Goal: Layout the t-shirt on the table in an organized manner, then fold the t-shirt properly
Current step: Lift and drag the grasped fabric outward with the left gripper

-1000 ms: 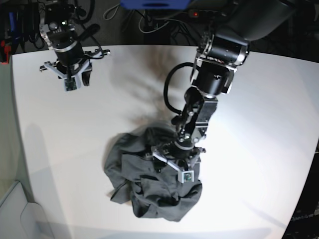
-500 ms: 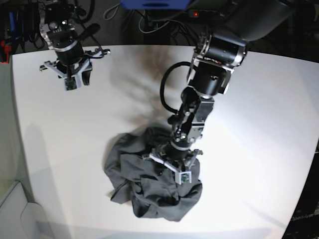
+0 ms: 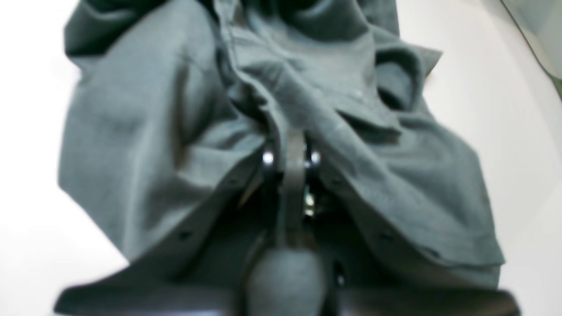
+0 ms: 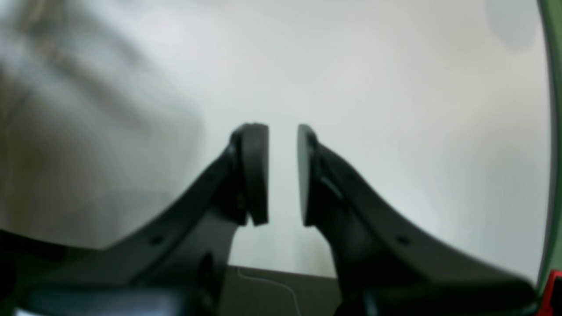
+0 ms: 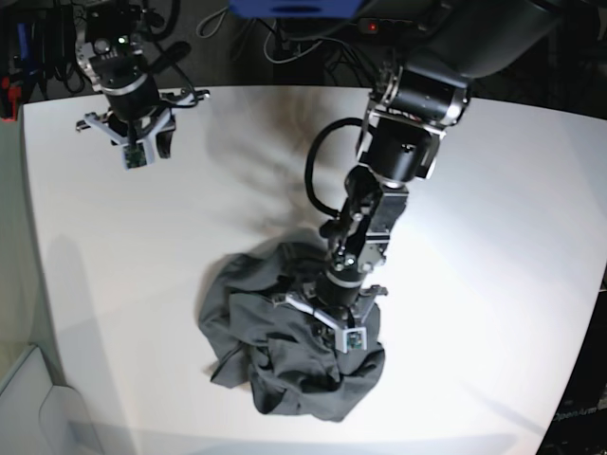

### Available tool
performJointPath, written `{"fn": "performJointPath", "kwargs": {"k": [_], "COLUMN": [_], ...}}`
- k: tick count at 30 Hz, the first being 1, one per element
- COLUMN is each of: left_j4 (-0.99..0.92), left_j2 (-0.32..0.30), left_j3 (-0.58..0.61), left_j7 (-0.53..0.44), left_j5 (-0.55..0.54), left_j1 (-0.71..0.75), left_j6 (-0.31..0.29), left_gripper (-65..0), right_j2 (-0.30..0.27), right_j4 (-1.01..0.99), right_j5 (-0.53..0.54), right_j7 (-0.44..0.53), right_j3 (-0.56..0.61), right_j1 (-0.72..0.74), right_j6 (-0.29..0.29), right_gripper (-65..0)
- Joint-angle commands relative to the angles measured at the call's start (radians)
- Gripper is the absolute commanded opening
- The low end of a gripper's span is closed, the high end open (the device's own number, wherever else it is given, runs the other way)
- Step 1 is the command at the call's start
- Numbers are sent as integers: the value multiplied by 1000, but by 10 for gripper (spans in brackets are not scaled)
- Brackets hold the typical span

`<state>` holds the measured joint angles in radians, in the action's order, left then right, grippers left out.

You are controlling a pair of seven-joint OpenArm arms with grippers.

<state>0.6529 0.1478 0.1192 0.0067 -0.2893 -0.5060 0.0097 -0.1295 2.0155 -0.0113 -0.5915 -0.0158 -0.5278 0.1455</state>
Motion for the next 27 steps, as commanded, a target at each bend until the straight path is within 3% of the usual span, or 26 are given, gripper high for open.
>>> {"fn": "performJointPath", "kwargs": {"k": [1, 5, 10, 19, 24, 27], "left_j4": [60, 236, 525, 1016, 1142, 1155], "left_j2": [9, 9, -6, -6, -10, -66], "left_j3": [1, 3, 3, 3, -2, 1], "left_j7": [-32, -11, 166, 398, 474, 474], "left_j5": [-1, 5, 5, 5, 6, 6], "left_j1": [-30, 10, 73, 158, 151, 140], "left_j6": [-7, -4, -4, -4, -4, -4], "left_gripper": [-644, -644, -644, -645, -645, -645], "right_j2": [-3, -3, -3, -3, -3, -3], "right_j4": [15, 15, 15, 15, 15, 15], "right_j5": [4, 4, 4, 4, 4, 4], "right_j7": [20, 20, 20, 23, 23, 25], "right_j3": [-2, -2, -2, -2, 0, 0], "right_j1": [-2, 4, 7, 7, 5, 2], "right_j6": [1, 1, 1, 1, 3, 3], "right_gripper": [-515, -515, -515, -515, -515, -515]}}
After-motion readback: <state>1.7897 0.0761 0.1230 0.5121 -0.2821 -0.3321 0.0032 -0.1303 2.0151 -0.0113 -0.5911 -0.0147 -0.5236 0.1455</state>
